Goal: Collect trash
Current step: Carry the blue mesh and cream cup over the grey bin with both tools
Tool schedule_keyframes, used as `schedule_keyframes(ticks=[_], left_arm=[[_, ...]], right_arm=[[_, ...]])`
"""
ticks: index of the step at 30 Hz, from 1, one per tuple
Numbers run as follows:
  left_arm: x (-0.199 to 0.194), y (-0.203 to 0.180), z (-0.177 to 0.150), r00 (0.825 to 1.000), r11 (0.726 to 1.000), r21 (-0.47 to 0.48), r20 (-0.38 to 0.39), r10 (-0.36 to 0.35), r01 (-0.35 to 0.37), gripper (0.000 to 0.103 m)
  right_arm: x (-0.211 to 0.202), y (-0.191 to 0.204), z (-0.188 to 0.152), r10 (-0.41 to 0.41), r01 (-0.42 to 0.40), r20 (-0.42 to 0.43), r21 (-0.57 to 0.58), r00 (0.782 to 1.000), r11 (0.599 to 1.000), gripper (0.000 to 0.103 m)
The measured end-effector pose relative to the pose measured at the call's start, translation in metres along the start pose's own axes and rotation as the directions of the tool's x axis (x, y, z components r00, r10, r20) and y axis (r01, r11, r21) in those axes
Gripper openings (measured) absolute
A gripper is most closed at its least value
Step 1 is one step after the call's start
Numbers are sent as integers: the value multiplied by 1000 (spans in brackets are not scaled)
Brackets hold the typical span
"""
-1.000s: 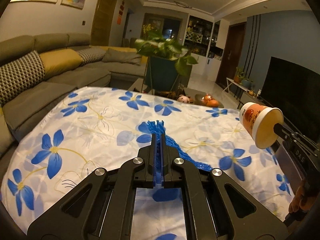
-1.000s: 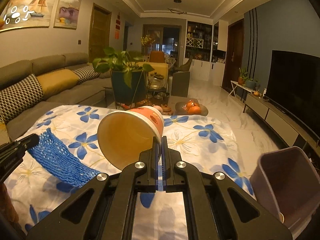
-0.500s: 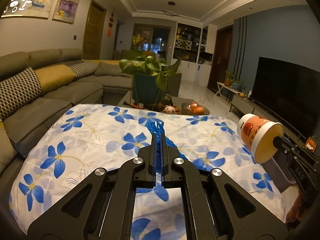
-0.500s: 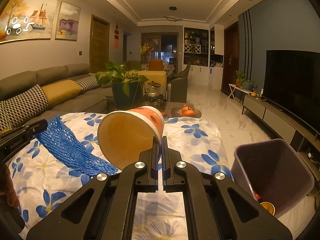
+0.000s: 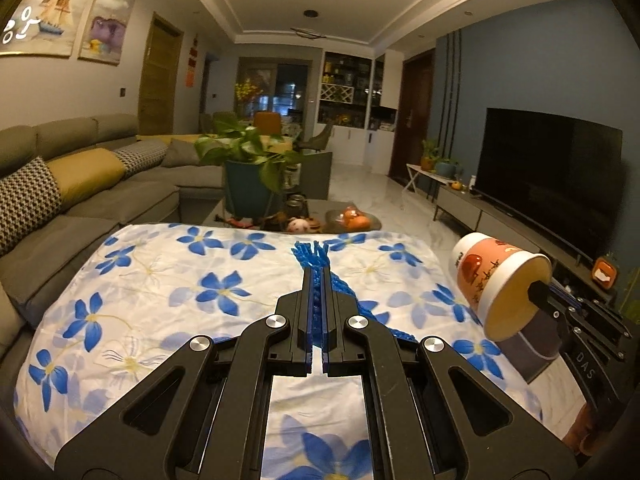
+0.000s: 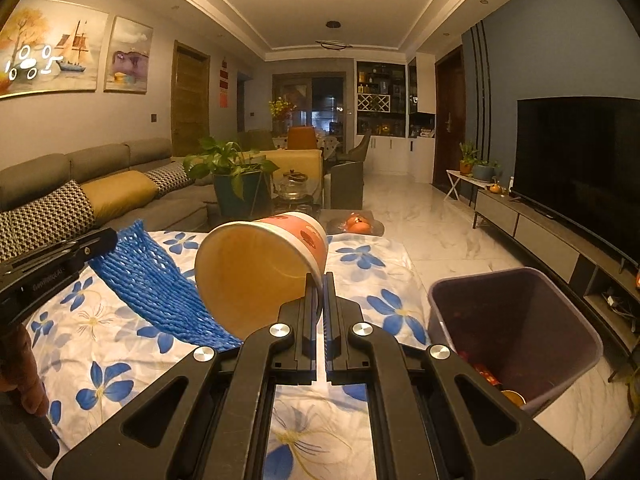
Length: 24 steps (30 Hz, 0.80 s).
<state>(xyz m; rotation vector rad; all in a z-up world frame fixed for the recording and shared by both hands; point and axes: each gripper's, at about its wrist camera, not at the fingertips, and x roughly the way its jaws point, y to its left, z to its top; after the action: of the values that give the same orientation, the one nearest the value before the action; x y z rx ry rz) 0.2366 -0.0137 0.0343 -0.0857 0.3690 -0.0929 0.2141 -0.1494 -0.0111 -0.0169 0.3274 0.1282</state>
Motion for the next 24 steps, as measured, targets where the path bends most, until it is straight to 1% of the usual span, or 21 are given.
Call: schedule_keyframes(ticks=[6,14,20,24], left_arm=[[-2,-23,-3,999,999,27,-1,-33,33,2],[3,-59,0,997,995,61,0,-78,78,2],[12,-90,3,993,989,87,-3,-122,121,2],[20,-114,6,987,982,109,1,-158,157,2]], right_arm=[[-13,-13,0,-16,16,10,19,1000,1000,3],[-19,-38,-5,-50,49,12,52,999,997,3],[-24,-65,-7,-98,96,13,82,995,992,3],[-26,-92,-9,-151,149,8,115,988,982,3]])
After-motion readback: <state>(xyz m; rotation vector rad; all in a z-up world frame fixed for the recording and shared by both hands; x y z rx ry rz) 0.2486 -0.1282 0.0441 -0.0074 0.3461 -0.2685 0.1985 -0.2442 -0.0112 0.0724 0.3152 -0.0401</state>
